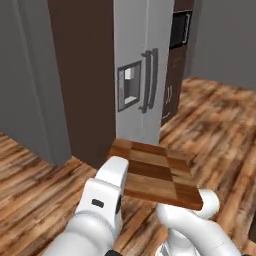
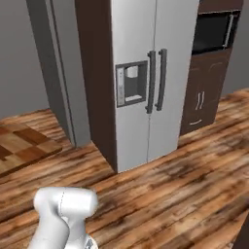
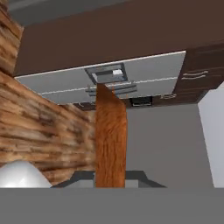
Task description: Move the cutting board and knife to the sink. Then move spray from the cabinet to the counter.
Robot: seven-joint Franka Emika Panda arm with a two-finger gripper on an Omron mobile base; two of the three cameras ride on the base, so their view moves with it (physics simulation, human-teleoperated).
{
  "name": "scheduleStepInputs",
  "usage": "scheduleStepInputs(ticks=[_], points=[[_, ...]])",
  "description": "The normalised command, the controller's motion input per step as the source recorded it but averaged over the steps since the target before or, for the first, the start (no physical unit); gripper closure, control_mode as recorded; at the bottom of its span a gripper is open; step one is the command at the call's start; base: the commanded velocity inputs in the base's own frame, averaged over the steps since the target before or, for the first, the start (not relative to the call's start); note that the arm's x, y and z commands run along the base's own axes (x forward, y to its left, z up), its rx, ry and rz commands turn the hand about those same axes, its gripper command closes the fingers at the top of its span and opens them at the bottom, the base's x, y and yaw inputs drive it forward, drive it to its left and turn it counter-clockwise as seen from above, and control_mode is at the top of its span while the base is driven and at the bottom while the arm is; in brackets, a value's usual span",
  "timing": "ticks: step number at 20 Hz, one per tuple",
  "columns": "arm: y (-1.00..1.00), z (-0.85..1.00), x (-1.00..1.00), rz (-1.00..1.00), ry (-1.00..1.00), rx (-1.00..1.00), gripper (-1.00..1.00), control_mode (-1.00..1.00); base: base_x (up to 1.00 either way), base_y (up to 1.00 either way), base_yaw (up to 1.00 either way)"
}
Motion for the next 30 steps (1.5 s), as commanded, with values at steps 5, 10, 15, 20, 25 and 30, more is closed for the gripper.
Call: scheduleStepInputs(ticks=[5,10,15,20,25,30], points=[[0.0,0.0,0.0,0.0,0.0,0.0,1.0,1.0,0.01,0.0,-1.0],[0.0,0.0,0.0,0.0,0.0,0.0,1.0,1.0,0.27,0.0,-0.99],[0.0,0.0,0.0,0.0,0.0,0.0,1.0,1.0,0.42,0.0,-0.95],[0.0,0.0,0.0,0.0,0.0,0.0,1.0,1.0,0.45,0.0,-0.93],[0.0,0.0,0.0,0.0,0.0,0.0,1.0,1.0,0.59,0.03,-0.87],[0.0,0.0,0.0,0.0,0.0,0.0,1.0,1.0,0.73,-0.08,-0.38]])
